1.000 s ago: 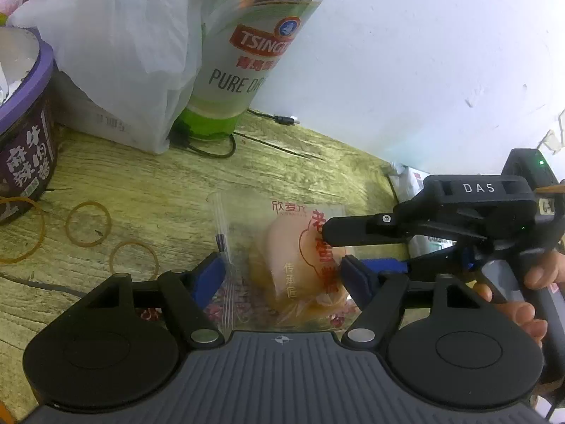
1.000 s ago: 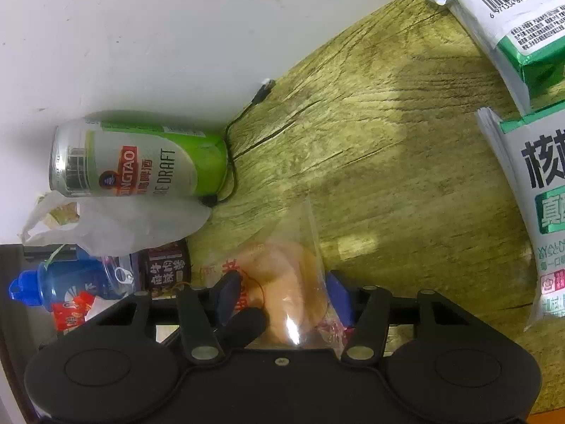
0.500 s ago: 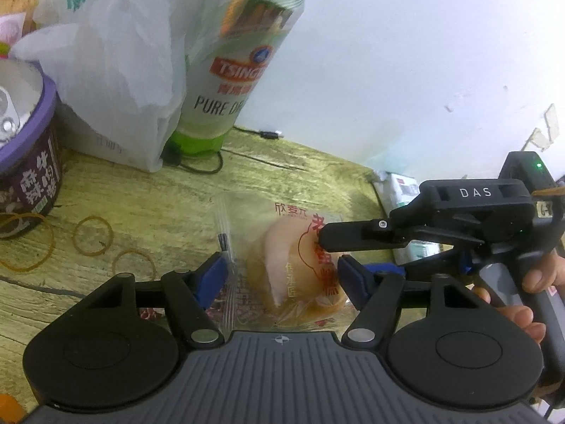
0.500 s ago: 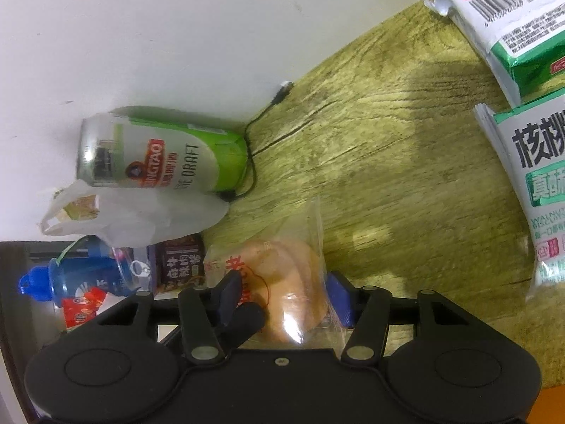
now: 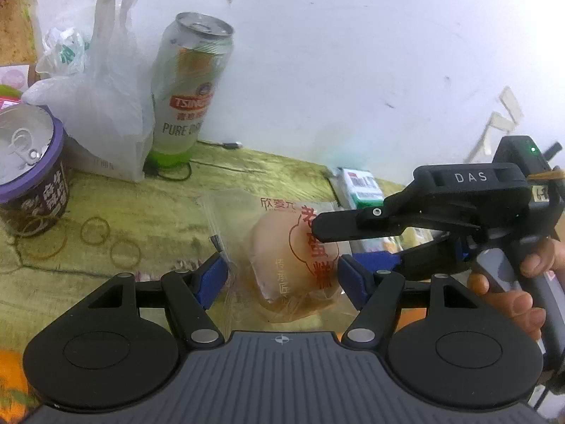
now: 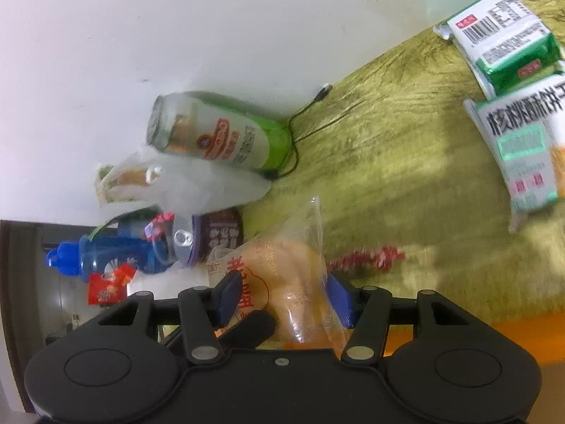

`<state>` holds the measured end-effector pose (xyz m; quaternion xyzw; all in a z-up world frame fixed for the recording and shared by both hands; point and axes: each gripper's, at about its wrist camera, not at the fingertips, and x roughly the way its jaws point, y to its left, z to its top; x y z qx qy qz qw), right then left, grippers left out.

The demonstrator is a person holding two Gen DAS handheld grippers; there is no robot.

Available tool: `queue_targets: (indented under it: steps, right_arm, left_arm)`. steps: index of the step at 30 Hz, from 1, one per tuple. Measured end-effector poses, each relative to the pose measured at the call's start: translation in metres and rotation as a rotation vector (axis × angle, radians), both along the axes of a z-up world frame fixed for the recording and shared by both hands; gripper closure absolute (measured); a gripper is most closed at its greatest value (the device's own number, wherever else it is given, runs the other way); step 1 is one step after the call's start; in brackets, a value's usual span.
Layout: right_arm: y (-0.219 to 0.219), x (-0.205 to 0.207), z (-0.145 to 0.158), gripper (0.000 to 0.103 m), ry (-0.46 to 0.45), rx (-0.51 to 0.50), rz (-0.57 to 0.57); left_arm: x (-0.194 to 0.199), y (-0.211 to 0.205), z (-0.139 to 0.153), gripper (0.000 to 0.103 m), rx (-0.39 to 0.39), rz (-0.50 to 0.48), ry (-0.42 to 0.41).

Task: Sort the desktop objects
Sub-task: 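Carry the egg cake package with both grippers over the orange tray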

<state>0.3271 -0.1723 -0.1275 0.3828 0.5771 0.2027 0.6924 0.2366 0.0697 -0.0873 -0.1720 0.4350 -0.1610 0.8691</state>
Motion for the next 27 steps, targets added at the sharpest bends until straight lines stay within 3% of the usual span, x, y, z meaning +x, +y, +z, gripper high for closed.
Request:
queue_targets:
  steps: [13,27]
  right_arm:
    - [-0.01,-0.073,0.021,0.05,0.004,0.031,0.032]
    - [-0.018,-0.149,-0.018,0.05,0.128,0.013,0.076]
  left_arm:
    - [-0.068,-0.024,0.023,0.034,0.041,-0.07,0.027]
    - [-0.13,-0.048,-0.016,0.034,0.068,-0.148,0.186]
